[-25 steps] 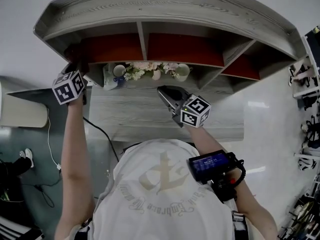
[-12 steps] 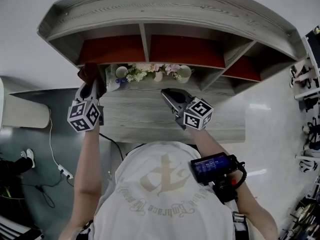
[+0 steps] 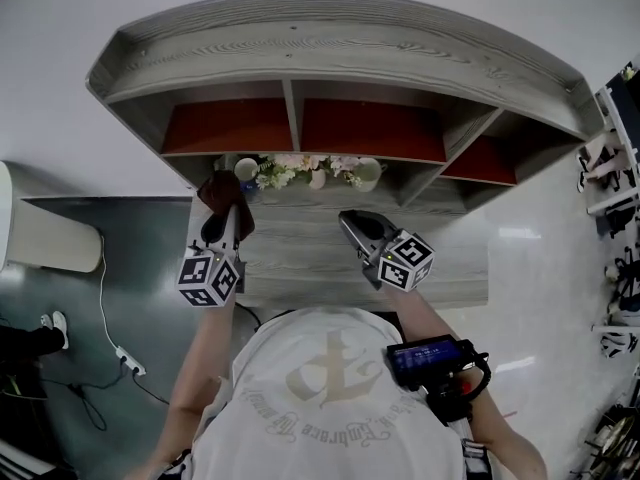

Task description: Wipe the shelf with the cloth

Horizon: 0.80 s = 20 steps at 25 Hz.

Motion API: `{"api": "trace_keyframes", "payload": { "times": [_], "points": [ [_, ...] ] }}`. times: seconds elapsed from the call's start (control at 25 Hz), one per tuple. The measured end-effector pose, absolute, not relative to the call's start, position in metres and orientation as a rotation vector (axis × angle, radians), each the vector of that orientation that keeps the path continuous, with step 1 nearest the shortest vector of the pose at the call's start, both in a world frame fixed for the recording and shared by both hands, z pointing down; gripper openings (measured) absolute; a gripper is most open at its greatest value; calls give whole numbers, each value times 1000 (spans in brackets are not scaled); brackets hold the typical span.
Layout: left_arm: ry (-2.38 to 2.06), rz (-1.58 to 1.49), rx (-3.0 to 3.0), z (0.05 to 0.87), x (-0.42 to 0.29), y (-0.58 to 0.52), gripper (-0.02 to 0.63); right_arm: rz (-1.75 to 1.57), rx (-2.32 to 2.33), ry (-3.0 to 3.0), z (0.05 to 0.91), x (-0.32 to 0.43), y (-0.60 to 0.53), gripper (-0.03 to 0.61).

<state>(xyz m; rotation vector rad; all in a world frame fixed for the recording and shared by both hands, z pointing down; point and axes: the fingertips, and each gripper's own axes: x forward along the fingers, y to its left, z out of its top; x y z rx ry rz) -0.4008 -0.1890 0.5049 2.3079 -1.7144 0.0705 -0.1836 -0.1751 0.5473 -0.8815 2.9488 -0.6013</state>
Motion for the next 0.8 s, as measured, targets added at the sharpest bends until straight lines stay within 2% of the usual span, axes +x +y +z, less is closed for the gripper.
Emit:
{"api": "trace_keyframes", "payload": {
  "times": [0.52,0.8],
  "points": [
    [-1367,184,2483,546,-296,-163,64,-582,-1032,2921,557,-129,-162,5],
    [-1235,204,2511,560,-264,-152,64,-587,-1115,2883,559,-105,-149,5]
  ]
}}
